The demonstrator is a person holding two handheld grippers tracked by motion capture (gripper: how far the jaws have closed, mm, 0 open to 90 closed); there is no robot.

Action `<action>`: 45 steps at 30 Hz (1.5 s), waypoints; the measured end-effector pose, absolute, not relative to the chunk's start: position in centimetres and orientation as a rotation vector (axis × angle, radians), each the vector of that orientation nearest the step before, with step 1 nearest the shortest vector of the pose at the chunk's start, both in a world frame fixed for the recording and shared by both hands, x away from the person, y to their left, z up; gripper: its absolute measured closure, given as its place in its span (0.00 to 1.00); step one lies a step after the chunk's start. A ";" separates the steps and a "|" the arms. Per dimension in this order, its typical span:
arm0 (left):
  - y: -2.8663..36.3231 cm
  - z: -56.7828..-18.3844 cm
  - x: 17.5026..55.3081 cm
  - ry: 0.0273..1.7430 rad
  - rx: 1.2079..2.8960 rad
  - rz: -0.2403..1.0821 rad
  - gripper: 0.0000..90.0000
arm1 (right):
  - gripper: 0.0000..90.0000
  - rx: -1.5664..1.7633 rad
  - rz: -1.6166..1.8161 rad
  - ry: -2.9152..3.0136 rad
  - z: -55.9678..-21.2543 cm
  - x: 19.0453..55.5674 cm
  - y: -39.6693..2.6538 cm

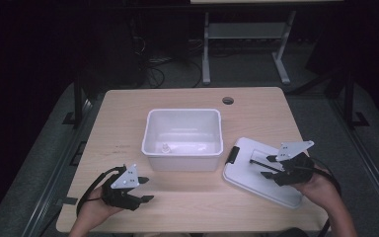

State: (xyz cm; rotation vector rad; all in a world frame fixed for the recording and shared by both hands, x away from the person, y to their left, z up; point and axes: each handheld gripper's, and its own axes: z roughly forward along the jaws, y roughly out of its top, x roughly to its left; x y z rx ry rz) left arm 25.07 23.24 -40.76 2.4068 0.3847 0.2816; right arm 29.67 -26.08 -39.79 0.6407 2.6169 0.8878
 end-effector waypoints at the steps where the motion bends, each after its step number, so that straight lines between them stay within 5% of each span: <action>1: 23.3 -40.8 25.1 0.385 2.405 0.282 0.47 | 0.51 0.646 0.878 2.623 -39.9 29.9 -26.1; 13: 23.8 -40.7 25.0 0.392 2.379 0.279 0.46 | 0.79 0.630 0.762 2.703 -41.0 31.9 -25.7; 28: 24.0 -40.7 25.1 0.400 2.361 0.272 0.46 | 0.92 0.630 0.772 2.739 -41.0 33.3 -26.2; 45: 24.3 -40.6 25.3 0.404 2.348 0.264 0.47 | 0.93 0.655 0.833 2.747 -40.3 33.4 -27.4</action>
